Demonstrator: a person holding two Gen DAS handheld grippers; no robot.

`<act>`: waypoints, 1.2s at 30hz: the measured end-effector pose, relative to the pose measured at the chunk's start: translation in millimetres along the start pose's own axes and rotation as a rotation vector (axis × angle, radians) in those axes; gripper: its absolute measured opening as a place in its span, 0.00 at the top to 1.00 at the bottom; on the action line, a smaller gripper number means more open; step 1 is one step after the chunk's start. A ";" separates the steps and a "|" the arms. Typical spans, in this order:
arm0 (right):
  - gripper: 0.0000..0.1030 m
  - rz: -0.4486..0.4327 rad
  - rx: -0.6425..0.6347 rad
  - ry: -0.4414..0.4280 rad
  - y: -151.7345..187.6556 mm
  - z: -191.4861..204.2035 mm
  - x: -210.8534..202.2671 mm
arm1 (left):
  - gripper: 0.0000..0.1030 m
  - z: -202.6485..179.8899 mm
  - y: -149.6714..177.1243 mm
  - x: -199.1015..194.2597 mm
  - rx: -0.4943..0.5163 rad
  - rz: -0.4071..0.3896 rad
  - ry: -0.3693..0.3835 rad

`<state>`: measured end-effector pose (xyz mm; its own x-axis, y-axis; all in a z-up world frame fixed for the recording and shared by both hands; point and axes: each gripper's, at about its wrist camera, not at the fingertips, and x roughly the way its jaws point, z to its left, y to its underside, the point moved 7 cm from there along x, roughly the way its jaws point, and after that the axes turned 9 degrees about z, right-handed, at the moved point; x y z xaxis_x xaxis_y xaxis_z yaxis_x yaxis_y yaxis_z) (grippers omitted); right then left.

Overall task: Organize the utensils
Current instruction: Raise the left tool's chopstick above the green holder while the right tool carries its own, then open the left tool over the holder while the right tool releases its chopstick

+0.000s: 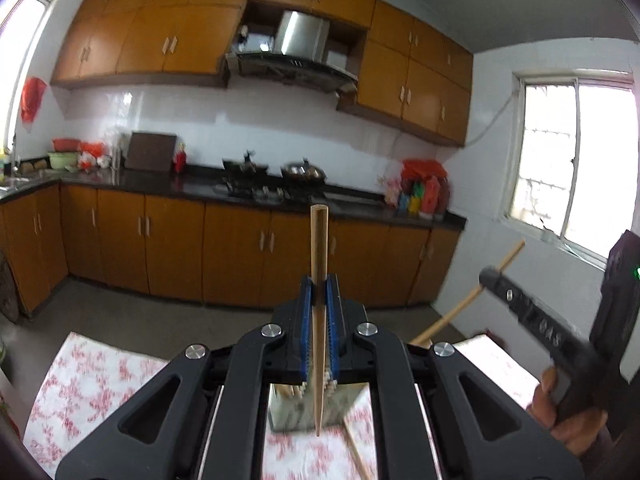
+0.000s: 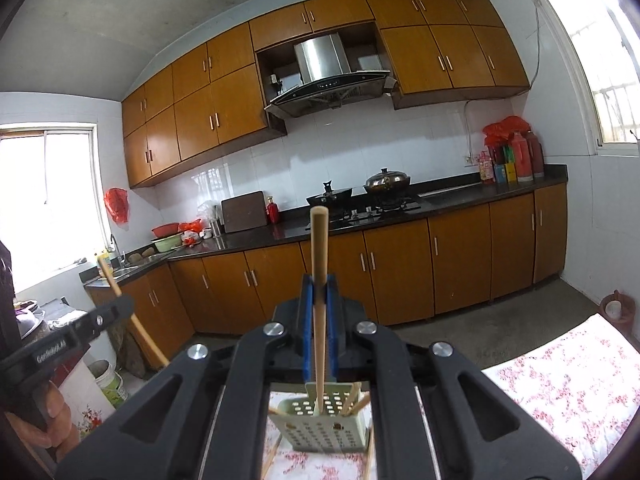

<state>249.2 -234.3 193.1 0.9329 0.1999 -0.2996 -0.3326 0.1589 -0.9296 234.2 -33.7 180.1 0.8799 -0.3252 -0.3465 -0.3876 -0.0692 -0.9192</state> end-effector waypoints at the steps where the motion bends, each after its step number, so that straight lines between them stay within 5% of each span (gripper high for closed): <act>1: 0.93 0.002 0.003 0.002 -0.2 -0.8 5.7 | 0.93 -0.3 -3.3 4.2 -0.004 -0.014 -0.011; 10: 0.93 0.046 0.012 0.033 14.8 -9.3 48.4 | 0.93 7.9 -13.0 41.9 -0.056 -0.112 -0.103; 21: 0.91 0.122 0.025 0.049 42.2 -18.3 85.4 | 0.93 23.3 25.1 83.3 -0.088 0.009 -0.100; 29: 0.85 0.091 0.039 0.097 42.4 -31.1 57.1 | 0.90 31.1 22.2 59.0 -0.087 0.026 -0.099; 32: 0.82 0.085 0.058 0.125 47.5 -44.0 38.2 | 0.77 37.3 21.4 41.9 -0.093 0.020 -0.106; 36: 0.80 0.123 0.087 0.174 71.8 -68.5 17.3 | 0.75 50.5 30.4 22.0 -0.097 0.031 -0.126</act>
<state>250.9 -285.6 106.5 0.8916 0.0540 -0.4495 -0.4493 0.2276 -0.8639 255.7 4.7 135.1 0.8923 -0.2080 -0.4006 -0.4343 -0.1541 -0.8875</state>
